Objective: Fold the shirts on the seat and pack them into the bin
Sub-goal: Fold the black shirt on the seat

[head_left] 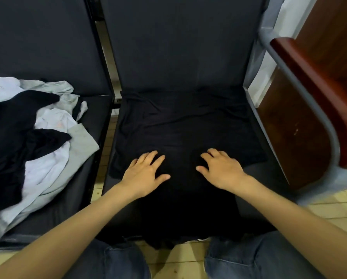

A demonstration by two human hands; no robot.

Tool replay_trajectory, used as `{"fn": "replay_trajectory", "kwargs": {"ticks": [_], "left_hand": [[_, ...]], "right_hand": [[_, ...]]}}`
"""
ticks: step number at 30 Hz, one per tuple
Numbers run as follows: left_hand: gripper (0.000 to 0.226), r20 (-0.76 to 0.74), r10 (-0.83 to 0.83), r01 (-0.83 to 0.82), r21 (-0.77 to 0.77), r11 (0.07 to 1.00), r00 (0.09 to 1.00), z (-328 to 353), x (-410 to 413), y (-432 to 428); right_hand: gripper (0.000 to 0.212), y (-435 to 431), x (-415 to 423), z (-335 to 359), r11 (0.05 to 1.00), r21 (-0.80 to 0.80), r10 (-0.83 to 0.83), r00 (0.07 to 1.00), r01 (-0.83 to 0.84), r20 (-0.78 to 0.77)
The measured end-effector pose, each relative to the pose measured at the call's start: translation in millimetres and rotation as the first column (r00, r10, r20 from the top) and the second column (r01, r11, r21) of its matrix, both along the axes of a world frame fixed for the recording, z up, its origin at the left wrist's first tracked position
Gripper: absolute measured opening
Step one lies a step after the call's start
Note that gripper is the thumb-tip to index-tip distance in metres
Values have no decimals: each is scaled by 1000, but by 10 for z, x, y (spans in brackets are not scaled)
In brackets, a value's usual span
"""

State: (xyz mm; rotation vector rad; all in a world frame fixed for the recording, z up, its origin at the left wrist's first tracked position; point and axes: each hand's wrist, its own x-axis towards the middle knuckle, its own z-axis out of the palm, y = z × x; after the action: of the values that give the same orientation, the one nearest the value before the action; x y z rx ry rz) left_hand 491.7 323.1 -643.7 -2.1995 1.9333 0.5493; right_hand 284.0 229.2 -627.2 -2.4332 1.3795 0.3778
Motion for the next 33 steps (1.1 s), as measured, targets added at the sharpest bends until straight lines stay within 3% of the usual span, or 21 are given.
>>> {"fn": "replay_trajectory", "kwargs": {"ticks": [5, 10, 13, 16, 19, 23, 28, 31, 33], "left_hand": [[66, -59, 51, -54, -40, 998, 997, -216, 136, -347], [62, 10, 14, -13, -110, 994, 1000, -240, 326, -839], [52, 32, 24, -12, -338, 941, 999, -164, 263, -835], [35, -35, -63, 35, -535, 844, 997, -42, 32, -414], [30, -122, -26, -32, -448, 893, 992, 70, -131, 139], [47, -181, 175, -221, -286, 932, 968, 25, -255, 626], [45, -318, 536, -575, -38, 817, 782, 21, -490, 734], [29, -396, 538, -613, -83, 786, 744, 9, -619, 790], [22, -613, 453, -670, -172, 722, 647, 22, -678, 858]], "right_hand": [[62, -372, 16, -249, 999, 37, -35, 999, 35, -10], [60, -906, 149, -326, 998, 27, -64, 996, 63, 61], [59, -923, 203, -242, 998, 15, -62, 989, 61, 135], [48, -589, 100, -98, 987, -156, 16, 951, 34, 308], [28, -64, -198, 9, 982, -184, 37, 940, 28, 340], [33, 444, -605, -15, 995, -100, 34, 969, -10, 244], [40, 684, -733, -155, 994, -112, 16, 962, 15, 272], [40, 734, -709, -129, 990, -130, -18, 954, 59, 301], [44, 733, -726, -97, 984, -142, -63, 949, 111, 308]]}}
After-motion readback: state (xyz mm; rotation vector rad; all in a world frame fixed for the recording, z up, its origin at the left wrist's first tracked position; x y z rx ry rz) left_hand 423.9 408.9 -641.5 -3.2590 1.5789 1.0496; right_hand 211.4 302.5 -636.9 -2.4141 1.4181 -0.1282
